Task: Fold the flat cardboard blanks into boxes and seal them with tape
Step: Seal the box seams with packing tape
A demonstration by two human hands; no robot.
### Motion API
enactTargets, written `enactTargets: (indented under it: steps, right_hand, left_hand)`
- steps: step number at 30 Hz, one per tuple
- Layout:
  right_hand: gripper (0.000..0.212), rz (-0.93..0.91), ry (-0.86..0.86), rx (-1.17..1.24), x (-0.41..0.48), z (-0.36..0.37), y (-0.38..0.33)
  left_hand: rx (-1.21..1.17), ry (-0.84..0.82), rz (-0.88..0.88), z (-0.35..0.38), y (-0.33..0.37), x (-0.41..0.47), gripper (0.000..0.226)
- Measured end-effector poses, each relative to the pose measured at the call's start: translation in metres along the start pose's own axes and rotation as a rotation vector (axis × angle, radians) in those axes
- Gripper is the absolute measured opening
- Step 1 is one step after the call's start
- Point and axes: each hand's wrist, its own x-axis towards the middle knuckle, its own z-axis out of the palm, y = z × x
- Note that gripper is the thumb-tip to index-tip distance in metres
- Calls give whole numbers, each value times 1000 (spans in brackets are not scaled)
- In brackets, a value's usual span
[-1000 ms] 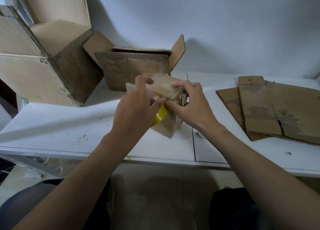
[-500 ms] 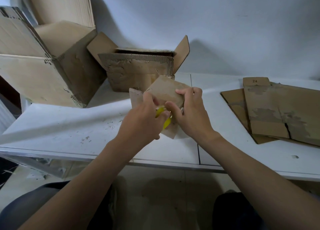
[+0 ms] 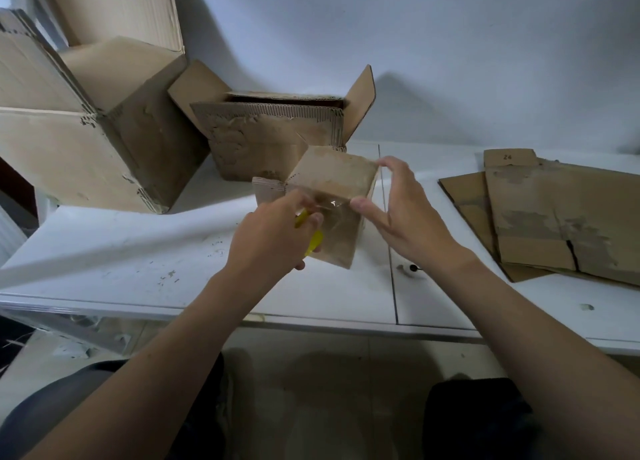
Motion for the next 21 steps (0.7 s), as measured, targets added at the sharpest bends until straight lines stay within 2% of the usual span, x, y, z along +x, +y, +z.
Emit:
enactTargets:
  steps: [2, 4, 7, 9, 11, 16, 18, 19, 21]
  right_hand:
    - [87, 65, -7, -54, -5, -14, 12]
    - [80, 110, -93, -275, -10, -23, 25]
    - [49, 213, -324, -580, -22, -22, 56]
    - [39, 300, -422, -600, -30, -14, 76]
    - [33, 356, -430, -512, -33, -9, 87]
    - [26, 307, -440, -470, -36, -10, 81]
    - [30, 223, -388, -485, -34, -15, 71]
    - [32, 162, -284, -454, -31, -18, 66]
    - [29, 43, 4, -191, -27, -23, 46]
  left_hand:
    - [-10, 14, 1, 2, 0, 2, 11]
    - [-23, 22, -12, 3, 1, 3, 10]
    - [-32, 10, -12, 4, 3, 4, 11]
    - [-38, -4, -17, 5, 4, 5, 11]
    - [-48, -21, -26, 5, 4, 6, 11]
    - [-98, -35, -41, 4, 2, 10, 12]
    - [-124, -38, -55, 4, 2, 10, 16]
    - [-143, -38, -60, 4, 1, 10, 16]
    - [-154, -38, -59, 3, 1, 9, 17]
